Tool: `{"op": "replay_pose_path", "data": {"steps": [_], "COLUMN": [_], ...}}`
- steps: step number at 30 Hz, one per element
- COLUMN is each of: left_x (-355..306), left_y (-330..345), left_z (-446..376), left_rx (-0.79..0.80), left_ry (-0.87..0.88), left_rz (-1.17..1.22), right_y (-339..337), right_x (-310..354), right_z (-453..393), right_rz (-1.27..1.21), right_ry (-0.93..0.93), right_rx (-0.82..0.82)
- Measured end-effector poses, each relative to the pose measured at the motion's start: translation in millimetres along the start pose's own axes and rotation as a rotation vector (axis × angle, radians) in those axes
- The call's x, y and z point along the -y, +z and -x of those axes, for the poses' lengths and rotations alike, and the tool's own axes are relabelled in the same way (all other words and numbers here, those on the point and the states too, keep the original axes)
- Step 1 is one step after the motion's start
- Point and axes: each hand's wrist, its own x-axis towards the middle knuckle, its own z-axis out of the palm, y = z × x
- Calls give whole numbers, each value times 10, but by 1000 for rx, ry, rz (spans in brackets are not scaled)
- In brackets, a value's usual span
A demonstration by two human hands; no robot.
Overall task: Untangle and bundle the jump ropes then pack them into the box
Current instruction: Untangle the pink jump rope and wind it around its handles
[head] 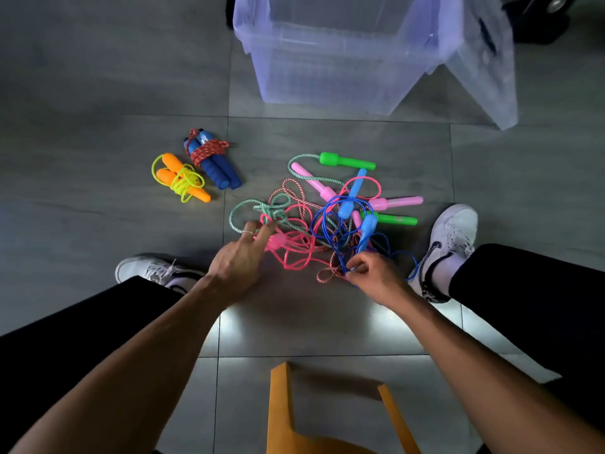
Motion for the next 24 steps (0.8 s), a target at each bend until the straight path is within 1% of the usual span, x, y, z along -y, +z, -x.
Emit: {"op": "replay_pose_path", "data": {"steps": [4,6,8,12,16,17,19,21,23,24], "left_x": [-233,-353,-458,-729,-993,-1059,-1187,-1263,-1288,-1281], "left_y": [-553,-826,-1069,-1593,-1975,-2034,-2144,-2227,-2289,-2292], "left_z": [142,238,344,625,907,977,1075,1100,1068,1029], "left_rx": [-9,14,-12,-178,-343,-346,-344,-384,-407,-394], "left_ry": [70,124,149,205,270,248,204,177,177,173], "left_rz": [-210,-183,-84,105,384,493,787,1016,1060,1028], "right_y": [-257,-419,-594,-908,-1089,-1122,-1186,-1235,-1284,-1328], "right_x": [285,433,588,849,1061,1097,1138,1178,1232,1277], "right_z": [172,296,431,704,955,997,1049,1099,1093,1110], "right_rz": [109,120,139,118,116,136,156,59,-64,-107], "right_ry": [-89,-172,-248,-425,-602,-625,-642,-610,-607,-607], "right_rx": [-3,-34,-75,-130,-71,-46,-11,4,-53,-92]}}
